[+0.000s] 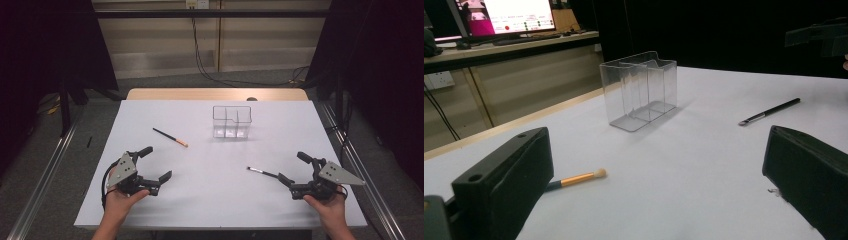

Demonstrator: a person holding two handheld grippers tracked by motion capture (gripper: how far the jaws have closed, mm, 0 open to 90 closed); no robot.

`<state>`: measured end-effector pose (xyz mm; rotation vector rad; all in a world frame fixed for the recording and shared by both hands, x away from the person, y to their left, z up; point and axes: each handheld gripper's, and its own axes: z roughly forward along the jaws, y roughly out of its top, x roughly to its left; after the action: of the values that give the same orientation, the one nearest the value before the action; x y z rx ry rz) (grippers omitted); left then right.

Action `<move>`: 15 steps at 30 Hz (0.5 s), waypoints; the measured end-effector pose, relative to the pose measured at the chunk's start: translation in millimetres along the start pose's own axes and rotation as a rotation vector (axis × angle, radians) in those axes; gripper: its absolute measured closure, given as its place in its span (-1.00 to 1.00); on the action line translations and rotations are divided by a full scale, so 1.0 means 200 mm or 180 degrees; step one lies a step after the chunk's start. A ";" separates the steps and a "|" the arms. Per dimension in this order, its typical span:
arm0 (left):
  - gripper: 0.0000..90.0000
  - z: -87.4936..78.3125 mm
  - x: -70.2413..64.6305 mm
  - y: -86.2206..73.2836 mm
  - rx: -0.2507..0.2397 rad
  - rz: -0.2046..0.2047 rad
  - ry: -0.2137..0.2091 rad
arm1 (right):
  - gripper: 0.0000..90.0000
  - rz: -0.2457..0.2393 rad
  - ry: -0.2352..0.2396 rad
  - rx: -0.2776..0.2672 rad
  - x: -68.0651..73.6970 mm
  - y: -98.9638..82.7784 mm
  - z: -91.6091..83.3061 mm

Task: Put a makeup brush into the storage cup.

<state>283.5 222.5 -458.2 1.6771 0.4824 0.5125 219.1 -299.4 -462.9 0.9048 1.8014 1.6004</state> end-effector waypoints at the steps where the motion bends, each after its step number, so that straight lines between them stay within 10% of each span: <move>1: -1.00 0.00 0.00 0.00 -0.0001 0.0003 0.0003 | -1.00 0.0002 0.0001 -0.0005 0.00 0.00 0.00; 15: -1.00 0.00 0.00 0.00 0.0008 0.0008 0.0013 | -1.00 -0.0007 -0.0009 -0.0014 0.00 0.00 -0.01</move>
<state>284.5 222.7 -458.3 1.6795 0.4842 0.5174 218.8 -300.5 -462.1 0.9023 1.7956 1.6003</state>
